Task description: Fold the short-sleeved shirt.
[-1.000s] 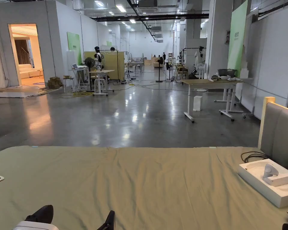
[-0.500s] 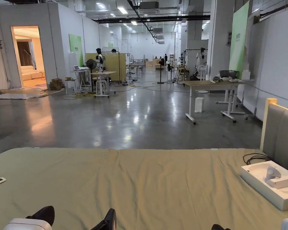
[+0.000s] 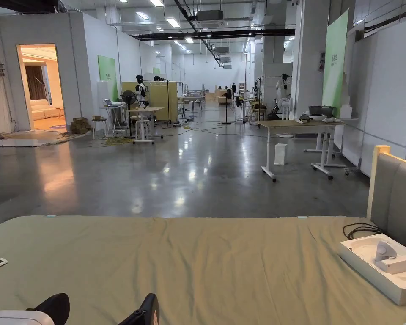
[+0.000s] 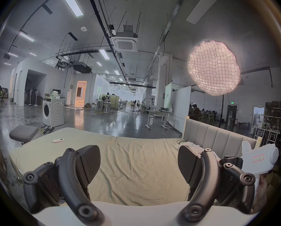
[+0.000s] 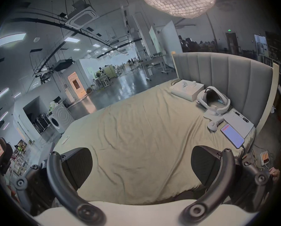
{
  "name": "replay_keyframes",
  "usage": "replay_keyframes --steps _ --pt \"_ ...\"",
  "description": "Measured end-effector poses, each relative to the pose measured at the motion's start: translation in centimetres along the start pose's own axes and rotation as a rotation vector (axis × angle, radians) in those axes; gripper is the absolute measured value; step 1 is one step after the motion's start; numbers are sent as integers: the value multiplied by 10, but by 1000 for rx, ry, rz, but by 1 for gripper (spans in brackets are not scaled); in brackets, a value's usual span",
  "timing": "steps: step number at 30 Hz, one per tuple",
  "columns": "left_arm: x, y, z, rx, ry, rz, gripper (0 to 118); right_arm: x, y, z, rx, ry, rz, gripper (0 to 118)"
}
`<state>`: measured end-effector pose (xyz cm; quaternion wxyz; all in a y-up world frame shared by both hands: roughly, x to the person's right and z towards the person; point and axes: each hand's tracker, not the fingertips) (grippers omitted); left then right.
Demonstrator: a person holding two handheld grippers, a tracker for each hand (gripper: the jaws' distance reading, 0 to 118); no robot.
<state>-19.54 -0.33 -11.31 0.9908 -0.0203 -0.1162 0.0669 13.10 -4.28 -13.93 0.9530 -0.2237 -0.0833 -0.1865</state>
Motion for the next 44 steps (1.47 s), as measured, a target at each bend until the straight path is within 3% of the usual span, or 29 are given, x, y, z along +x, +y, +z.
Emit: replay_keyframes --steps 10,14,16,20,25,30,36,44 --pt "1 1 1 7 -3 -5 101 -8 -7 2 43 7 50 118" --pt "0 1 1 6 -2 -9 101 -4 -4 -2 45 -12 -33 118" --pt "0 0 2 4 -1 -11 101 2 -2 -1 56 19 -31 118" --pt "0 -2 1 6 2 -13 101 17 -1 9 108 189 -61 118" --pt "2 -5 -2 -2 -5 -18 101 18 -6 22 240 215 80 118" --pt "7 -13 -5 55 -16 -72 101 2 -10 32 289 127 227 118" --pt "5 -13 -7 46 1 -79 101 -8 -7 41 322 166 256 118" --pt "3 -9 -6 52 4 -73 101 -19 -3 49 350 148 313 118"
